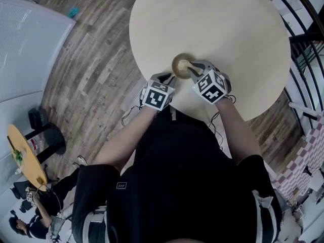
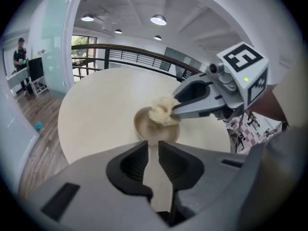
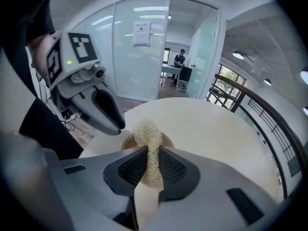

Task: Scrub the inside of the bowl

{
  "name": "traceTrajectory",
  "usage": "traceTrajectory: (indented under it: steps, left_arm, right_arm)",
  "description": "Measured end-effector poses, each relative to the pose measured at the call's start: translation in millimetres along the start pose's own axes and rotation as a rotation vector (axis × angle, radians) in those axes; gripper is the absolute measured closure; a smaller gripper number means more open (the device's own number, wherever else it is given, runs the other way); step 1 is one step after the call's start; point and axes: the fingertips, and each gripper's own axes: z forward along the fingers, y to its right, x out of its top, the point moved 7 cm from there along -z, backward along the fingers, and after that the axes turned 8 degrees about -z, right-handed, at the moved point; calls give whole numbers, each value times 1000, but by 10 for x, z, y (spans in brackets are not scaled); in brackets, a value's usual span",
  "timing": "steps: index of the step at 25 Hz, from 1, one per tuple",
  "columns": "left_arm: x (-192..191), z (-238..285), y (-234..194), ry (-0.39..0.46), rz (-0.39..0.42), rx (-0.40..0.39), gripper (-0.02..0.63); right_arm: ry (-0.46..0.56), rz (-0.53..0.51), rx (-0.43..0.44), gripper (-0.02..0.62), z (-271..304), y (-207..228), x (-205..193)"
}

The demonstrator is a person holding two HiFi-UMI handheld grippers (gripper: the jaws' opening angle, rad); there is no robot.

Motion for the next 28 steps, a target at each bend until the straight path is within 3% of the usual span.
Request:
traceTrajectory:
  steps: [3,9,12,16,21,28]
  left_arm:
    - [223,25,-195,-5,51,21,537]
    - [466,313,-339,-106,157,-25,538]
    - [475,379,-346,-109,167,-41,538]
    - [476,374,-279,-137,133,-64,551]
    - [496,383,-273,-118,124,-91,557]
    - [408,353,-264,-112,136,-86,545]
  right_arm:
    - [0,-40,-1,523,-120,-56,10]
    - [-64,-170,33,523,-36,-213,-10]
    - [-86,-215,47,523,110,-227,9]
    - [-195,-286,102,523,425,-301,-45]
    - [-232,-163,85,523,591,-198,-106]
    - [-207,-50,-65,523,643,20,-93]
